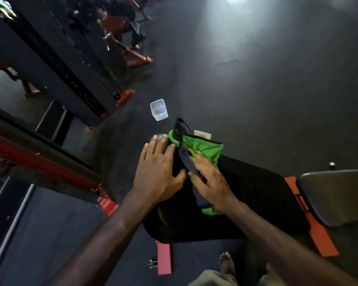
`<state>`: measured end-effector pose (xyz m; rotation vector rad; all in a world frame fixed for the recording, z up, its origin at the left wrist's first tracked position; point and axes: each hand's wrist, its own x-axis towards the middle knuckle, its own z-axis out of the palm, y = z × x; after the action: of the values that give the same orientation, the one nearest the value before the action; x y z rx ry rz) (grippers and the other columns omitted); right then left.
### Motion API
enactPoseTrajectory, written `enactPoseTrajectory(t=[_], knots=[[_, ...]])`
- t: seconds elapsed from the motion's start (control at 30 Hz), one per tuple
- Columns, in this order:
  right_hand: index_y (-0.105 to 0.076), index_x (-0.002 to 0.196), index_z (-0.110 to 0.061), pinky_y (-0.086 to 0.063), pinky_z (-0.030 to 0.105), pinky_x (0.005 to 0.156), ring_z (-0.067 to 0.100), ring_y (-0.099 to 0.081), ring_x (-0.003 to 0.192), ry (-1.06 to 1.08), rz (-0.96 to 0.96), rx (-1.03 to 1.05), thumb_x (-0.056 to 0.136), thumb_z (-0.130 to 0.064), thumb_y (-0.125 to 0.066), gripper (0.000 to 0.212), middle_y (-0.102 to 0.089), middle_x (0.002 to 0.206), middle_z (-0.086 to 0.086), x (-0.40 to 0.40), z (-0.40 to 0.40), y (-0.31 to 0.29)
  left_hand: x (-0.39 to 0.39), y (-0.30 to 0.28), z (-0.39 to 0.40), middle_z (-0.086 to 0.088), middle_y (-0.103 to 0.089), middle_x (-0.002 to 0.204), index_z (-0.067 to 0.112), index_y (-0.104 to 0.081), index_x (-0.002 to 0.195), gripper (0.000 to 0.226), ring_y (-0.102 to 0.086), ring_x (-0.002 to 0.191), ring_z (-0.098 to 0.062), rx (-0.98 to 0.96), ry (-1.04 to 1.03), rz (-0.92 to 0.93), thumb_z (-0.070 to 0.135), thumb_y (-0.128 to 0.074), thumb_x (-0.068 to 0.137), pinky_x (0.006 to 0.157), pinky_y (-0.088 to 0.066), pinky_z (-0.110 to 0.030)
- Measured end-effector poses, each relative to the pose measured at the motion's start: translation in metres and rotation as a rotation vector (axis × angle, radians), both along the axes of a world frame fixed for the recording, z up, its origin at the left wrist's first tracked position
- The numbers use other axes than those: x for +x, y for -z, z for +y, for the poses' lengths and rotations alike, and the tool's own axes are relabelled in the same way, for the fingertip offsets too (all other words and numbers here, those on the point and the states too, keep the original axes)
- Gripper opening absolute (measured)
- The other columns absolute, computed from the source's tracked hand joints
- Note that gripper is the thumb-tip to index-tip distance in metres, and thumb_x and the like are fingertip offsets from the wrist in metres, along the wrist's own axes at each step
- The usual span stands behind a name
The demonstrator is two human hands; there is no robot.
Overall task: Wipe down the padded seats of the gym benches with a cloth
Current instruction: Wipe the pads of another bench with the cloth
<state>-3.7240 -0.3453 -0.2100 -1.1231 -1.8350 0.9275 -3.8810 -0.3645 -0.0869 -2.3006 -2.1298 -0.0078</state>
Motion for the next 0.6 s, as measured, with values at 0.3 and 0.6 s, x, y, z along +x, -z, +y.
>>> enactPoseTrajectory(t=[0.3,0.6], knots=[[-0.055,0.146,-0.008,-0.022,0.022,0.123,0.015,-0.039,0.146,-0.026,-0.066,-0.011,0.095,-0.036,-0.051,0.058,-0.052,0.151,0.010,-0.004,0.024,-0.002,-0.002,0.006,0.003,-0.005,-0.043,0.156,0.018,-0.054,0.140,0.073,-0.032,0.147,-0.029,0.054,-0.047,-0.034,0.055,-0.053,0.077,0.121,-0.025,-0.041],[-0.054,0.148,-0.015,-0.021,0.025,0.125,0.012,-0.035,0.149,0.024,-0.051,-0.090,0.096,-0.024,-0.055,0.053,-0.049,0.153,0.001,0.009,0.029,0.009,0.009,0.011,0.053,-0.006,-0.055,0.141,0.022,-0.056,0.134,0.072,-0.045,0.133,-0.031,-0.098,0.039,0.188,0.065,-0.042,0.078,0.118,-0.026,-0.047]])
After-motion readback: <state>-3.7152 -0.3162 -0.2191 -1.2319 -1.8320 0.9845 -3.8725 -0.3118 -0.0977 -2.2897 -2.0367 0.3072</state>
